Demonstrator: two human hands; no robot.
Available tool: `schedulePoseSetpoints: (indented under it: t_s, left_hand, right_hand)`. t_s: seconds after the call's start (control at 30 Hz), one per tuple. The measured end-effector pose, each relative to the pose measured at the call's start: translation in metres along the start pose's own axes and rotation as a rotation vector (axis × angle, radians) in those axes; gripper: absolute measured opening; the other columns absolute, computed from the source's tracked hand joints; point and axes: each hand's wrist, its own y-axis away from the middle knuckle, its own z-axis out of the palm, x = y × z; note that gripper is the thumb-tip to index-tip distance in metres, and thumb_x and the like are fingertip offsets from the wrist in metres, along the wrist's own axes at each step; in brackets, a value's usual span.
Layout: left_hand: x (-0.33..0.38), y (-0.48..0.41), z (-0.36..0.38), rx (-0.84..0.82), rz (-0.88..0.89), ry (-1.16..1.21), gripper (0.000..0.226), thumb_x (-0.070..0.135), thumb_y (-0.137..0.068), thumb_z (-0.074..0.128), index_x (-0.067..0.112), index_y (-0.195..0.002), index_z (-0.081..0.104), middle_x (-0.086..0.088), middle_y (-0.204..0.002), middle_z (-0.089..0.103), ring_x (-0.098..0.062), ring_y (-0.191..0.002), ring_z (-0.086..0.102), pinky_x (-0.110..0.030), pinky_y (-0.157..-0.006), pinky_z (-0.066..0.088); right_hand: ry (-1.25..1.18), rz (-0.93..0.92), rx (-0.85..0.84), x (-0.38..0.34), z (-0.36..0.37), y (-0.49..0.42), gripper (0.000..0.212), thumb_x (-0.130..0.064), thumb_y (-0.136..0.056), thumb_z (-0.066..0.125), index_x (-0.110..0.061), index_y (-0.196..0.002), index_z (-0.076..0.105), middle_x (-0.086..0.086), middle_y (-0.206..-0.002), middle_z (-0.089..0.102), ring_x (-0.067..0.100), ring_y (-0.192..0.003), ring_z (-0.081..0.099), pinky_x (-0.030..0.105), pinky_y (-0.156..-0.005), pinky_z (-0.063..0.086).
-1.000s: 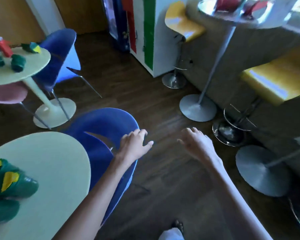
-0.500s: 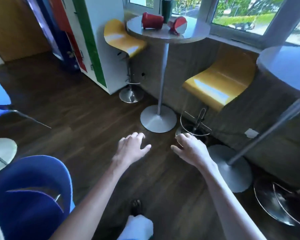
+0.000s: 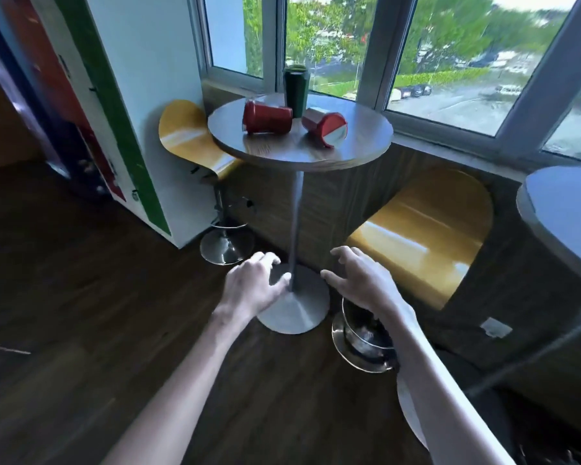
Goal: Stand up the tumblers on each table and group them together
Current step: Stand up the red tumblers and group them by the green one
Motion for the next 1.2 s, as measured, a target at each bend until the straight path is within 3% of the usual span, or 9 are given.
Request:
schedulePoseSetpoints:
  t_s: [0.33, 0.47, 0.53, 0.6, 0.73, 0.83, 1.0, 1.1, 1.2]
  left_hand:
    - [0.032, -0.238, -0.016, 0.174, 0.164, 0.091, 0.038, 0.048, -0.084, 0.058, 0.022, -0.11, 0.06, -0.001, -0.109, 0.062, -0.023, -0.093, 0.065, -0.037, -0.074, 0.053]
    - [0.048, -0.316, -0.002, 0.247, 0.176, 0.155, 0.047, 0.045, -0.083, 0.06, 0.017, -0.121, 0.055, -0.006, -0.119, 0.057, -0.025, -0.099, 0.062, -0.036, -0.072, 0.052]
    - [0.053, -0.346, 0.009, 0.256, 0.163, 0.18, 0.052, 0.046, -0.082, 0.062, 0.019, -0.125, 0.051, -0.006, -0.122, 0.054, -0.023, -0.104, 0.059, -0.039, -0.077, 0.054]
    - [0.054, -0.368, 0.02, 0.243, 0.136, 0.24, 0.056, 0.045, -0.081, 0.064, 0.022, -0.13, 0.047, -0.006, -0.127, 0.049, -0.021, -0.11, 0.056, -0.039, -0.085, 0.054]
    - [0.047, -0.395, 0.031, 0.245, 0.155, 0.323, 0.064, 0.035, -0.079, 0.072, 0.021, -0.136, 0.047, -0.006, -0.132, 0.048, -0.015, -0.117, 0.052, -0.022, -0.094, 0.045]
    - [0.043, -0.403, 0.037, 0.282, 0.217, 0.387, 0.061, 0.024, -0.076, 0.077, 0.016, -0.132, 0.053, -0.007, -0.125, 0.056, -0.015, -0.114, 0.055, -0.032, -0.099, 0.048]
    - [0.04, -0.413, 0.038, 0.29, 0.25, 0.449, 0.06, 0.023, -0.077, 0.076, 0.014, -0.132, 0.054, -0.006, -0.128, 0.057, -0.008, -0.119, 0.052, -0.022, -0.103, 0.042]
    - [0.039, -0.425, 0.03, 0.219, 0.276, 0.519, 0.072, 0.027, -0.076, 0.076, 0.012, -0.139, 0.045, -0.005, -0.131, 0.055, 0.006, -0.116, 0.05, -0.005, -0.095, 0.038]
    - [0.041, -0.438, 0.021, 0.16, 0.274, 0.597, 0.084, 0.031, -0.071, 0.078, 0.014, -0.143, 0.038, 0.004, -0.122, 0.055, 0.004, -0.105, 0.057, -0.007, -0.085, 0.046]
  right_hand:
    - [-0.07, -0.019, 0.222, 0.042, -0.067, -0.208, 0.048, -0.049, -0.086, 0.057, -0.021, -0.124, 0.05, -0.001, -0.12, 0.059, 0.019, -0.106, 0.059, 0.035, -0.082, 0.049]
    - [-0.19, -0.035, 0.29, 0.073, -0.075, -0.288, 0.049, -0.047, -0.084, 0.061, -0.025, -0.125, 0.049, 0.002, -0.12, 0.06, 0.019, -0.102, 0.062, 0.044, -0.083, 0.053]
    - [-0.245, -0.049, 0.284, 0.086, -0.076, -0.324, 0.052, -0.044, -0.083, 0.064, -0.022, -0.127, 0.048, 0.004, -0.12, 0.059, 0.015, -0.098, 0.061, 0.04, -0.083, 0.054]
    - [-0.32, -0.072, 0.235, 0.096, -0.075, -0.356, 0.059, -0.04, -0.082, 0.067, -0.019, -0.132, 0.044, 0.007, -0.125, 0.056, 0.011, -0.095, 0.058, 0.035, -0.084, 0.053]
    - [-0.495, -0.123, 0.004, 0.106, -0.08, -0.397, 0.065, -0.031, -0.086, 0.065, -0.017, -0.141, 0.033, 0.005, -0.129, 0.05, 0.012, -0.101, 0.056, 0.025, -0.085, 0.051]
    - [-0.594, -0.167, -0.118, 0.107, -0.079, -0.407, 0.054, -0.019, -0.089, 0.063, -0.015, -0.137, 0.039, 0.004, -0.121, 0.055, 0.016, -0.102, 0.062, 0.02, -0.079, 0.053]
    - [-0.714, -0.172, -0.076, 0.111, -0.075, -0.418, 0.047, -0.018, -0.084, 0.068, -0.016, -0.127, 0.049, 0.008, -0.113, 0.062, 0.017, -0.095, 0.066, 0.035, -0.081, 0.058]
    - [-0.788, -0.155, 0.035, 0.11, -0.08, -0.428, 0.036, -0.021, -0.082, 0.07, -0.025, -0.114, 0.055, 0.001, -0.099, 0.068, 0.016, -0.09, 0.067, 0.043, -0.082, 0.057]
    - [-0.828, -0.147, 0.149, 0.109, -0.089, -0.441, 0.036, -0.022, -0.079, 0.074, -0.027, -0.11, 0.055, -0.001, -0.098, 0.069, 0.014, -0.092, 0.066, 0.042, -0.085, 0.055]
